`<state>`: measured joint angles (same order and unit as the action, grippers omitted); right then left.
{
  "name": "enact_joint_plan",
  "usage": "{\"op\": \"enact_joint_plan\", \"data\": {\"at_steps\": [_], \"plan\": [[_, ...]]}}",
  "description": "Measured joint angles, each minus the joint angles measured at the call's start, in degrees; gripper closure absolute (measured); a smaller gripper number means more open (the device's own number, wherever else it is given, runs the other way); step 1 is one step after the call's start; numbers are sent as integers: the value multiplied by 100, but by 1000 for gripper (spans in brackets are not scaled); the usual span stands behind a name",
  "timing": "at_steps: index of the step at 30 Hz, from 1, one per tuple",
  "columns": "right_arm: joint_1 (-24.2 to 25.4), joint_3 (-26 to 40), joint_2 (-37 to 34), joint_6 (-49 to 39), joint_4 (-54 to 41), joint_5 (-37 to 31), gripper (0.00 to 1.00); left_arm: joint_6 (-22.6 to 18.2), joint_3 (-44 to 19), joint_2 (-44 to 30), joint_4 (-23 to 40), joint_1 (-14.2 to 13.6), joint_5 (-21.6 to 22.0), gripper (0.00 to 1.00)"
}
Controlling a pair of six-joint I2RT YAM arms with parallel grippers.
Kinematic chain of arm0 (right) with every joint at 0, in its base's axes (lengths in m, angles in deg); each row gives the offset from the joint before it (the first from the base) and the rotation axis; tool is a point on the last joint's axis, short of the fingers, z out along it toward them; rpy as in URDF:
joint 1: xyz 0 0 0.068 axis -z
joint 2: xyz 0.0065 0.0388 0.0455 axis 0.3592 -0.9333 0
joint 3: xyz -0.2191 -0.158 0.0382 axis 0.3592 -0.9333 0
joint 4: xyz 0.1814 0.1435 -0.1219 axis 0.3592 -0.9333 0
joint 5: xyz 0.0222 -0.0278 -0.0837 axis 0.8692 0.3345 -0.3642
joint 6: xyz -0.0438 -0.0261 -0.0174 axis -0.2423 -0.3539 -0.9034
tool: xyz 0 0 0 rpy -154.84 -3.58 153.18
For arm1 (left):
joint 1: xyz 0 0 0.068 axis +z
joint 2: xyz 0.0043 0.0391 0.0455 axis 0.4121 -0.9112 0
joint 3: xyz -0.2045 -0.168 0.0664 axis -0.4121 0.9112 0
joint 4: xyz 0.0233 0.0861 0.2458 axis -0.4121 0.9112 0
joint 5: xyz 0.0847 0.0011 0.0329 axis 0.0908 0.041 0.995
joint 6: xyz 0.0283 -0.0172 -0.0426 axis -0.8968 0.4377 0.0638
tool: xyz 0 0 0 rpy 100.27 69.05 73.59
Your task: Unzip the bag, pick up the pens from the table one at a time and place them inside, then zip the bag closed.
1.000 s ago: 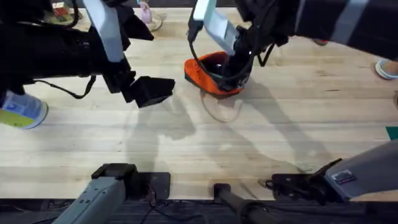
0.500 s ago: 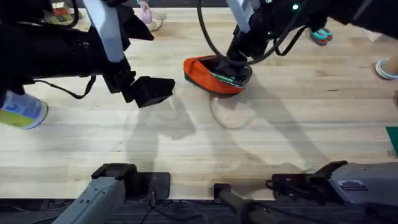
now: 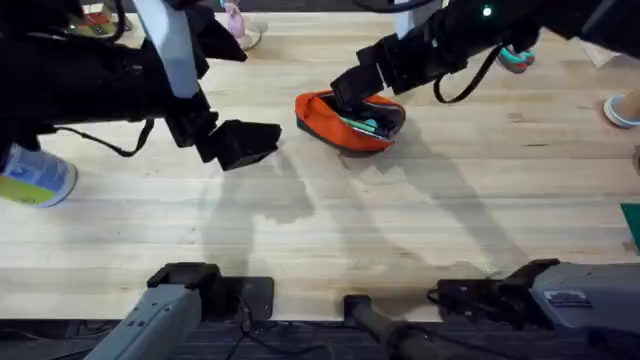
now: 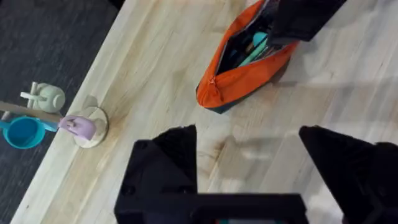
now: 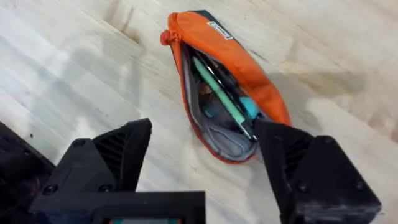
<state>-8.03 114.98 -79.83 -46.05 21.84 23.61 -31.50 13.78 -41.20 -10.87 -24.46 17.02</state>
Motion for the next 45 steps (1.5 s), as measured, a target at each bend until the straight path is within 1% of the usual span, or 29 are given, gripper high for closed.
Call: {"op": "enact_joint_plan", "data": {"at_steps": [5, 9, 11, 13, 14, 20, 22, 25, 28, 30, 41, 45], "plan": [[0, 0, 2, 235, -9, 40, 4, -1, 0, -7, 0, 0, 0, 8], [0, 0, 0, 319, -9, 45, 4, -277, -11, -316, 139, 20, 0, 8], [0, 0, 0, 339, -11, 45, 4, -430, -11, -469, 199, 120, -23, 8], [0, 0, 2, 344, -13, 58, 4, -655, -11, -590, 259, 348, -145, 8], [0, 0, 0, 345, -34, 60, 4, -801, -11, -638, 282, 510, -261, 7], [0, 0, 0, 360, -179, 67, 3, -1718, -11, -916, 308, 1452, -1093, 8], [0, 0, 0, 360, -179, 70, 4, -2045, -11, -1093, 364, 1669, -1357, 8], [0, 0, 1, 360, -179, 78, 5, -2571, -11, -1396, 513, 1881, -1641, 8], [0, 0, 1, 360, -179, 78, 4, -3009, -11, -1719, 542, 1998, -1811, 8], [0, 0, 0, 360, -179, 78, 4, -3180, -11, -1936, 542, 2031, -1856, 8], [0, 0, 0, 360, -179, 78, 4, -3971, -11, -3193, 532, 2031, -1962, 8], [0, 0, 0, 360, -179, 78, 4, -4177, -11, -3582, 358, 2031, -1997, 8]]}}
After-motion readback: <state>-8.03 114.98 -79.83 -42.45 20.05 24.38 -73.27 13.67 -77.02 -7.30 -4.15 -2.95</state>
